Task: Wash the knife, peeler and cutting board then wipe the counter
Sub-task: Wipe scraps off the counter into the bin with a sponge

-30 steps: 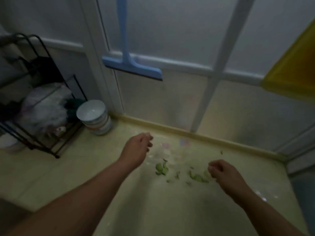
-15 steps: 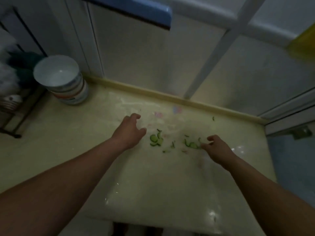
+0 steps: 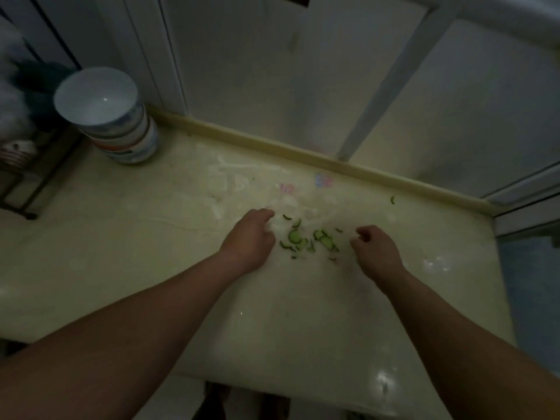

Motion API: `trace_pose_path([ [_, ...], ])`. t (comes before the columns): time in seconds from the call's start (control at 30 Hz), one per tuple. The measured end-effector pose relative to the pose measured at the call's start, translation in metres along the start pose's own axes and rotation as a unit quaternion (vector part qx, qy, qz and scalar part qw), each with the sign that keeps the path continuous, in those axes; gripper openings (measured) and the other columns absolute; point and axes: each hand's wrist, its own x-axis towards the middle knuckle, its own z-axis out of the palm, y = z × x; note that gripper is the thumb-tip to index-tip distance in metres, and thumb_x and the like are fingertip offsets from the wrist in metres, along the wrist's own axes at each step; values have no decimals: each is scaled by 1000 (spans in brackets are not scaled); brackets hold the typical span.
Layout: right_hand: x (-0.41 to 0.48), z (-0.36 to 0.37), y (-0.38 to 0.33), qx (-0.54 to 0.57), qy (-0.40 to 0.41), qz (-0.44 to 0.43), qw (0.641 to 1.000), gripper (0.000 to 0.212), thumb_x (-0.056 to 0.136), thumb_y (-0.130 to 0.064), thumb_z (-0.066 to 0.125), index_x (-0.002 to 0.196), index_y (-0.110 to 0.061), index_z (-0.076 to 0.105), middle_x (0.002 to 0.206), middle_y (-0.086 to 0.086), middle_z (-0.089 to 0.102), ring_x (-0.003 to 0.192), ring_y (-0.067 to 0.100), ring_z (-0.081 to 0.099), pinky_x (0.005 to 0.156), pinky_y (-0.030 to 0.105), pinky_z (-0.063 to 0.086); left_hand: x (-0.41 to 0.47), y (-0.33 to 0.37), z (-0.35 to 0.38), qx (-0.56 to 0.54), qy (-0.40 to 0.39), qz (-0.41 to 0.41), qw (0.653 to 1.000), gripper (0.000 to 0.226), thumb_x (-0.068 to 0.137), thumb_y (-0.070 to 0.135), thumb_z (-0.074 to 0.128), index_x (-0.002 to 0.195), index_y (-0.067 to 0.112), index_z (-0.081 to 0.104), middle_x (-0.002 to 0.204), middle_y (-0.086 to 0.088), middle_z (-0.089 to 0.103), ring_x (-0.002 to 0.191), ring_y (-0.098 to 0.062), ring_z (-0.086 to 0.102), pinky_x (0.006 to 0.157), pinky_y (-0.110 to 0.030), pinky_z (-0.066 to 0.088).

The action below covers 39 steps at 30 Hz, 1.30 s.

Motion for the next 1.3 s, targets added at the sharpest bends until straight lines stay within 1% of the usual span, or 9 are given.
trace_pose_path([
  [0.17,1,-21,13,-16,-114,-8,993,48,101,-30,64,144,-13,57,142,10,58,115,24,58,96,37,50,-31,-11,-18,17,20,-52,998,52,96,24,61,147,22,52,138,-3,61,117,-23,63,97,-31,47],
  [0.37,1,-12,13,-25,-131,-76,988,44,99,-28,63,140,-14,62,142,8,61,126,25,58,108,35,45,-35,8,10,83,22,-31,996,71,91,40,67,155,21,40,151,-9,42,134,-29,50,111,-38,43],
  [0.53,61,-35,40,-47,12,-53,997,50,96,-26,59,144,-12,55,143,15,56,130,33,55,107,38,44,8,26,45,134,21,27,990,85,83,40,74,156,18,35,156,-11,32,137,-37,44,114,-41,40],
  [0.67,119,-57,52,-157,40,-36,986,58,96,-28,53,150,-12,42,151,18,45,138,39,45,112,45,41,33,30,54,210,10,61,976,62,85,38,67,139,18,46,147,-11,37,126,-39,45,104,-43,45],
  [0.9,57,3,19,-222,-50,-264,937,52,104,-24,47,155,-12,43,162,12,41,149,30,38,123,43,30,11,23,49,184,16,123,975,57,92,26,60,148,20,52,147,-4,47,124,-32,51,103,-40,47],
  [1.03,18,16,-5,-160,19,-292,943,45,97,-19,58,141,-15,57,142,11,57,131,32,51,110,44,43,-18,9,15,118,77,73,987,57,93,20,60,149,20,52,149,-4,49,129,-29,54,108,-36,45],
  [1.13,-8,22,-35,-148,-12,-299,943,10,97,-27,55,104,-31,62,102,1,64,95,27,62,80,41,53,-57,-6,-14,65,125,1,990,47,96,20,59,143,20,57,140,-6,58,126,-27,55,107,-31,42],
  [1.2,-30,36,-68,-141,-53,-330,932,13,100,-40,52,91,-33,57,88,-7,66,83,21,66,73,40,55,-90,-24,-38,28,173,-40,984,41,96,21,58,136,20,62,131,-7,63,120,-27,57,104,-30,43],
  [1.3,-73,69,-128,-135,-100,-391,905,13,103,-43,52,105,-38,64,103,-10,71,97,19,68,81,35,51,-145,-62,-80,-16,252,-113,961,39,98,28,55,137,25,59,126,-2,63,117,-21,57,101,-28,44],
])
